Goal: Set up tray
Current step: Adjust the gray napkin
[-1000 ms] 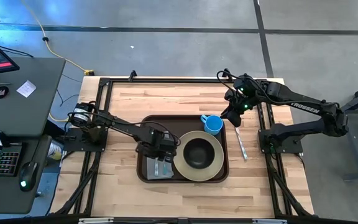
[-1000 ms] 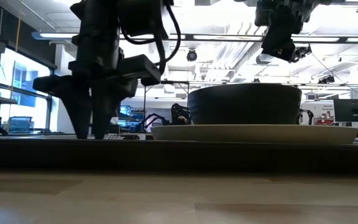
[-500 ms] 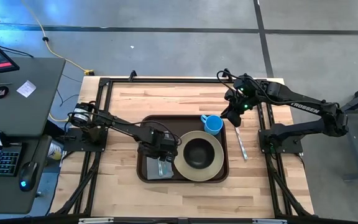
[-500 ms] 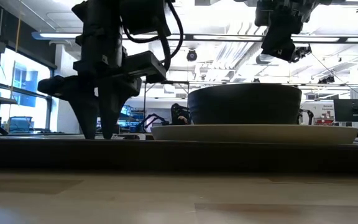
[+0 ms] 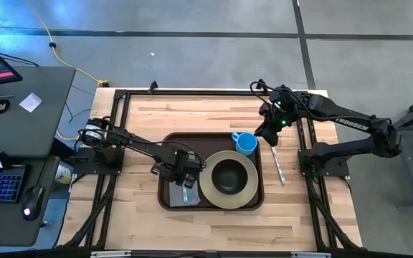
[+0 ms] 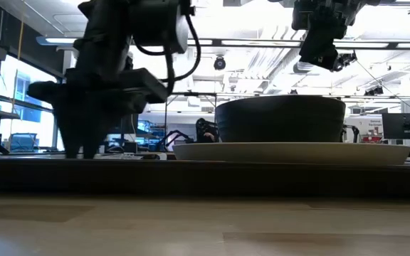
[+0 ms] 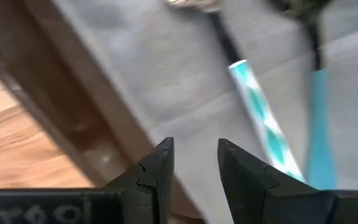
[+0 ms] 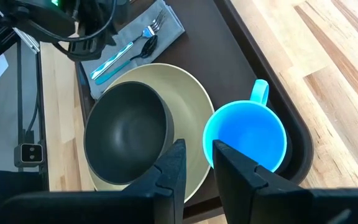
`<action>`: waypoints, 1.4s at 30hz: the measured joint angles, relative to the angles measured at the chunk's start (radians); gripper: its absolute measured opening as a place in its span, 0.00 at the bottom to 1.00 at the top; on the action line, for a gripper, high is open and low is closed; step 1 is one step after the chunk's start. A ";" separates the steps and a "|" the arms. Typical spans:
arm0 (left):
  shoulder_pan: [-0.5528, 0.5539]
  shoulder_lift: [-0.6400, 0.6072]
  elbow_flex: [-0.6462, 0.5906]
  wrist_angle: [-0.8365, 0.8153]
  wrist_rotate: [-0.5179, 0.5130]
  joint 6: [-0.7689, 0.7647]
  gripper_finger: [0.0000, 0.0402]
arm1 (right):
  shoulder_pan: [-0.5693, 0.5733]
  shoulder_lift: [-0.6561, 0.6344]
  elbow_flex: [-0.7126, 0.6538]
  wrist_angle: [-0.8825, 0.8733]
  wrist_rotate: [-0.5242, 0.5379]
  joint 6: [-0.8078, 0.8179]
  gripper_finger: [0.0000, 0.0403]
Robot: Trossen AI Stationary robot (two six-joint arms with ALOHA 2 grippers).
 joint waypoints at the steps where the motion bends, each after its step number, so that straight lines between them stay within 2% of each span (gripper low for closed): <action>1: 0.000 0.000 0.000 -0.016 0.002 0.012 0.39 | 0.000 0.000 0.000 0.000 0.000 0.000 0.18; 10: 0.000 0.000 0.000 -0.013 -0.013 0.033 0.39 | 0.000 0.000 0.000 0.000 0.000 0.000 0.18; 19: 0.012 0.018 -0.001 -0.012 -0.108 0.054 0.39 | 0.000 0.000 0.000 0.000 0.000 0.000 0.18; 36: 0.073 0.050 0.000 -0.021 -0.109 0.223 0.39 | 0.000 0.000 0.000 -0.014 0.000 0.008 0.18; 42: 0.079 0.050 0.000 -0.024 -0.102 0.228 0.39 | 0.000 0.000 0.000 -0.014 0.000 0.009 0.18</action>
